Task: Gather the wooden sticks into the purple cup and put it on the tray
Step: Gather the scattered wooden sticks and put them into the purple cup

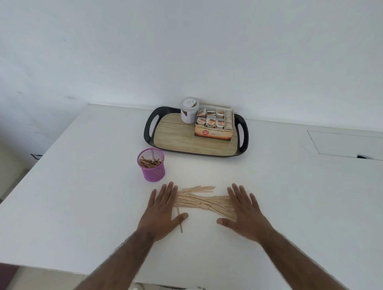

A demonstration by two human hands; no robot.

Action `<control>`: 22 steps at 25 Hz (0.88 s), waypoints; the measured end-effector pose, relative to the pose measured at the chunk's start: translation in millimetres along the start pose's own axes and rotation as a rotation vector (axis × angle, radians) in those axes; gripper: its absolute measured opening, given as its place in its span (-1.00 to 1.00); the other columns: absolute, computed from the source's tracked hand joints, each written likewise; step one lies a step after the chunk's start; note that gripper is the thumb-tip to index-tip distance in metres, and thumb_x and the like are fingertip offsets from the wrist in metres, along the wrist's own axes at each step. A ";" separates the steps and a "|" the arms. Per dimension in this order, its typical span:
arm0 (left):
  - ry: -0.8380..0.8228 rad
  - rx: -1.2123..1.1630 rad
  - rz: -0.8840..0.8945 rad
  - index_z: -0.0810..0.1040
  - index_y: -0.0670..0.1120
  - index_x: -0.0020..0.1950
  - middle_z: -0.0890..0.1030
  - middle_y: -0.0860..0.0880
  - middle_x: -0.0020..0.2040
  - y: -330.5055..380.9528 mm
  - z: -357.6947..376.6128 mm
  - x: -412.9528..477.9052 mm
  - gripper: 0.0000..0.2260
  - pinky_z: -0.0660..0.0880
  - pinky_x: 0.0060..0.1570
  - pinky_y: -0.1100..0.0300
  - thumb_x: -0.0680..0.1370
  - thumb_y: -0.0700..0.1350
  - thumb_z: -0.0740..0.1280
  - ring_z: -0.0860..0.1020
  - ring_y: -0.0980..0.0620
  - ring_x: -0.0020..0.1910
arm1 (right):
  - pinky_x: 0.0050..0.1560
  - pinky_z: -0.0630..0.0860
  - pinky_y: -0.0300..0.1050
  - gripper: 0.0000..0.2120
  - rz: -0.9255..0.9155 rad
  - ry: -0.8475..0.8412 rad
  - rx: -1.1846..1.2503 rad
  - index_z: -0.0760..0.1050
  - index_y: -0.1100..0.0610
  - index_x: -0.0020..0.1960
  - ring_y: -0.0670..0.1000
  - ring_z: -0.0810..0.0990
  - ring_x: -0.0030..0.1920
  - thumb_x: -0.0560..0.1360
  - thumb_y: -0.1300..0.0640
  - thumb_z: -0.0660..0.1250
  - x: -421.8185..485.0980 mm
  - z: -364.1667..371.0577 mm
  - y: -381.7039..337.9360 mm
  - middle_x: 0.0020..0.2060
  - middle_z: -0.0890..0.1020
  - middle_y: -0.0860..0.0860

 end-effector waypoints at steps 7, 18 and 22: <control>-0.031 0.018 0.079 -0.16 -0.08 0.67 -0.15 -0.04 0.68 25.0 0.4 21.2 -0.18 -0.24 0.60 -0.01 0.59 0.42 -0.08 -0.23 0.01 0.64 | 0.60 -0.19 0.17 0.05 -0.090 0.001 0.000 -0.33 0.11 0.63 0.04 -0.35 0.60 0.42 -0.58 -0.25 23.6 17.9 -37.6 0.62 -0.30 0.04; 0.048 -0.068 0.079 0.49 -0.05 0.41 0.47 -0.02 0.23 38.5 -24.5 45.3 -0.52 0.37 0.29 0.04 0.55 0.13 0.38 0.42 -0.06 0.21 | 0.22 0.40 0.10 -0.50 -0.141 0.038 -0.197 0.42 0.15 0.36 0.14 0.40 0.28 0.56 -0.15 0.31 62.9 -21.8 -76.5 0.27 0.42 0.11; 0.056 -0.070 0.100 0.60 -0.02 0.28 0.52 0.01 0.16 38.9 -27.1 51.5 -0.67 0.39 0.21 0.05 0.57 0.09 0.38 0.46 -0.04 0.13 | 0.14 0.41 0.08 -0.68 -0.131 0.063 -0.252 0.46 0.15 0.27 0.14 0.44 0.25 0.62 -0.02 0.28 67.1 -24.6 -81.3 0.24 0.45 0.11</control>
Point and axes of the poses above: each hand's wrist, its own x-axis towards the middle knuckle, its own z-axis out of the palm, y = z × x, the point moved 2 cm from there along x, towards the middle knuckle
